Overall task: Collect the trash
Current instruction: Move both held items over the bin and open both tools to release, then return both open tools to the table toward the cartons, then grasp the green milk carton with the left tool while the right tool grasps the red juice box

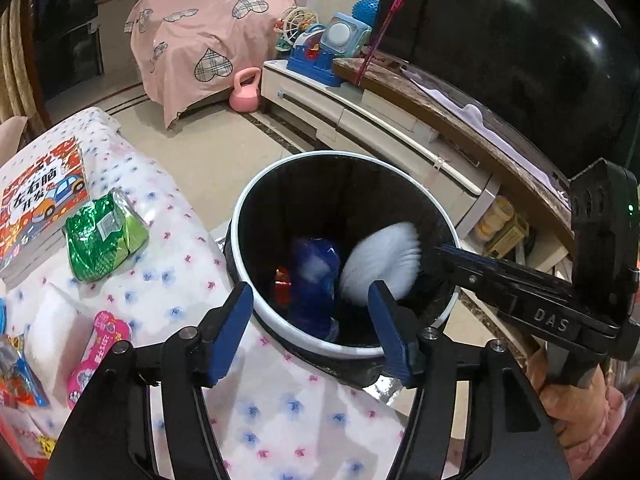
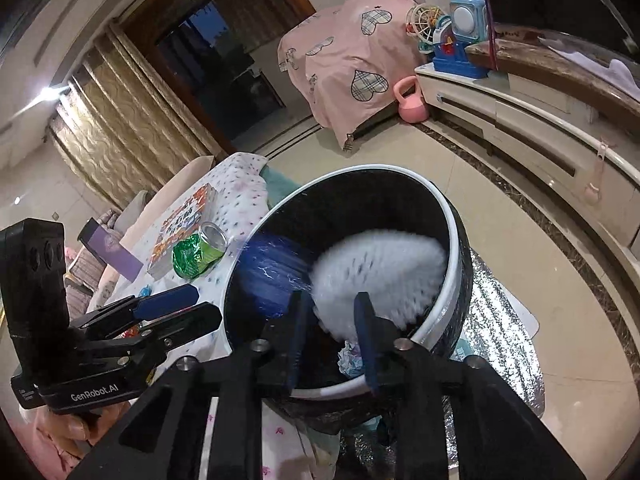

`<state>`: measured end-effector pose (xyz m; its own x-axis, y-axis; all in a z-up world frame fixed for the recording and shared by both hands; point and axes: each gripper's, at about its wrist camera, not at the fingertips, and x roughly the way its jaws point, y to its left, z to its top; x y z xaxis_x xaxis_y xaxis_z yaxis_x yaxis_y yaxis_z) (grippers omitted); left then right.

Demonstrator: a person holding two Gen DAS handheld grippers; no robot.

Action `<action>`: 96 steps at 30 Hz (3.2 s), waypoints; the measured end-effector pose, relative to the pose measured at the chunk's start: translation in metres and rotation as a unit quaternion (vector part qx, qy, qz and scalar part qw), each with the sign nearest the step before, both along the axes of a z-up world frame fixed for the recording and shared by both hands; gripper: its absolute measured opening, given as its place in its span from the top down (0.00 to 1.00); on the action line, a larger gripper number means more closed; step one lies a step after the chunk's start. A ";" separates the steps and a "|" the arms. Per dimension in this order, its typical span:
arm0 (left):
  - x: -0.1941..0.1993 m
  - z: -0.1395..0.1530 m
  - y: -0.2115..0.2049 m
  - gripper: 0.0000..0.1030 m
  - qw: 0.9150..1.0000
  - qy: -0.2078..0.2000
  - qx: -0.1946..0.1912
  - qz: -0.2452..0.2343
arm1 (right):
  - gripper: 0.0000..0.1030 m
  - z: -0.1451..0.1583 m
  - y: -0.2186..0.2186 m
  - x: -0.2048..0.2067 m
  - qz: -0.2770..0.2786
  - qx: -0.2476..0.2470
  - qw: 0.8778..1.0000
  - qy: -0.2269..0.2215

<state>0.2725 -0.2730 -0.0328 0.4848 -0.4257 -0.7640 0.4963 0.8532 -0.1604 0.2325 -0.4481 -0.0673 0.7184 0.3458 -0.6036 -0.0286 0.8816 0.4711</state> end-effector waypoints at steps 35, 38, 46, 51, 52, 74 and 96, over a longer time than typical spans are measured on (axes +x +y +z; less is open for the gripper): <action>-0.137 -0.024 0.209 0.31 0.983 -0.002 -0.042 0.177 | 0.14 0.003 0.136 -0.077 0.063 0.016 0.997 -0.045; -0.142 -0.026 0.224 0.31 0.980 -0.001 -0.043 0.193 | 0.14 0.003 0.150 -0.079 0.076 0.010 0.996 -0.043; -0.156 -0.030 0.264 0.31 0.971 0.002 -0.047 0.232 | 0.14 0.001 0.191 -0.080 0.118 -0.010 0.992 -0.043; -0.159 -0.031 0.282 0.31 0.966 0.003 -0.048 0.254 | 0.14 0.002 0.216 -0.080 0.149 -0.026 0.987 -0.048; -0.159 -0.031 0.285 0.31 0.965 0.003 -0.048 0.256 | 0.14 0.002 0.221 -0.079 0.153 -0.029 0.987 -0.048; -0.123 -0.038 0.351 0.31 0.948 0.020 -0.016 0.318 | 0.16 0.018 0.307 -0.035 0.268 -0.081 0.956 -0.088; -0.120 -0.022 0.345 0.51 0.954 0.002 -0.032 0.300 | 0.68 0.020 0.348 -0.034 0.316 -0.145 0.932 -0.104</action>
<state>0.1528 0.0715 -0.0545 0.6532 -0.1195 -0.7477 -0.0778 0.9716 -0.2233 0.1984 -0.0997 -0.0471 0.5388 0.5829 -0.6082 -0.6489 0.7476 0.1417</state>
